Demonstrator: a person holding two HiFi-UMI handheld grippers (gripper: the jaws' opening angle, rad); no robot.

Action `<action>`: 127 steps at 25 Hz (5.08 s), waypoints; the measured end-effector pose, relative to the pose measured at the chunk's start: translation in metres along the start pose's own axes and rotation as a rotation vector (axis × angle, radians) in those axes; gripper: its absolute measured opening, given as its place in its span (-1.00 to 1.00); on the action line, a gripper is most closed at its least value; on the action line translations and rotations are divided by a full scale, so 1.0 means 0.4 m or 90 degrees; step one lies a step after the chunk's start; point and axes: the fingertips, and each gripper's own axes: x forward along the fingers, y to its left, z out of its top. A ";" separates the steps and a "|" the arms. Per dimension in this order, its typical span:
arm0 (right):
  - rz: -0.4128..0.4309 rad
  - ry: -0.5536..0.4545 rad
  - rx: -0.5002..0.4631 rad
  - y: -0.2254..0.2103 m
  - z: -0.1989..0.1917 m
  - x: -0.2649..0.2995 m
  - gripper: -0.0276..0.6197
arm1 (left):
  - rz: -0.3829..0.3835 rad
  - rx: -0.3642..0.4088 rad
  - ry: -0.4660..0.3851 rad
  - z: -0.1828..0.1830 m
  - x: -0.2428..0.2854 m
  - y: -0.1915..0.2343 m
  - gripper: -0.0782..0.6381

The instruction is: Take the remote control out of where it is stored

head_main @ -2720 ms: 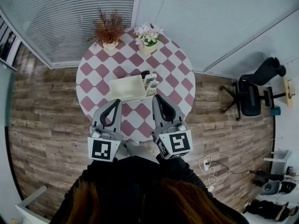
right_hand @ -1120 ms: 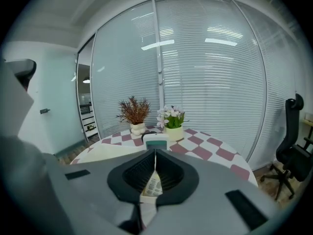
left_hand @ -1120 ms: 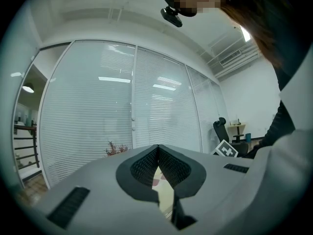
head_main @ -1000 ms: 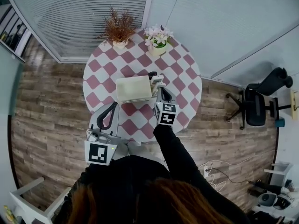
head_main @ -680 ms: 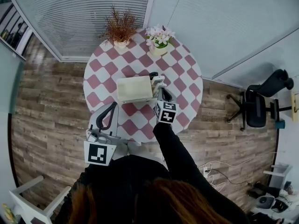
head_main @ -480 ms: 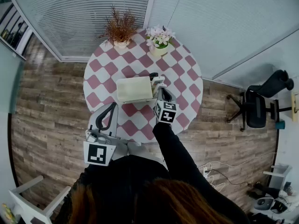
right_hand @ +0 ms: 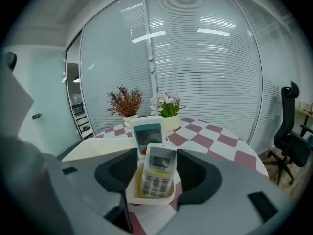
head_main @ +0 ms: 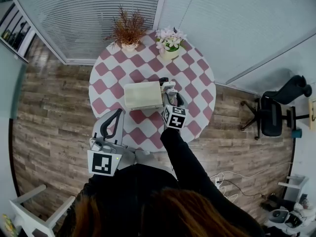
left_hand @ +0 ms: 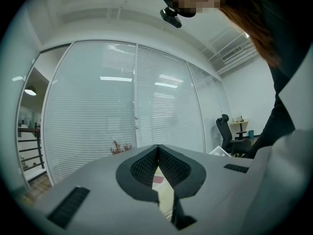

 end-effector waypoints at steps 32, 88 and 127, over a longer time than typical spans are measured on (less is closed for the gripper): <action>-0.009 0.020 0.021 -0.017 -0.042 0.037 -0.17 | 0.034 0.003 0.009 -0.012 0.002 0.048 -0.76; 0.031 0.064 0.025 0.050 -0.163 -0.263 -0.18 | -0.046 -0.014 -0.030 0.015 -0.017 -0.027 -0.76; 0.062 0.237 -0.021 0.076 -0.320 -0.065 -0.18 | 0.021 0.000 -0.012 -0.002 -0.069 0.016 -0.76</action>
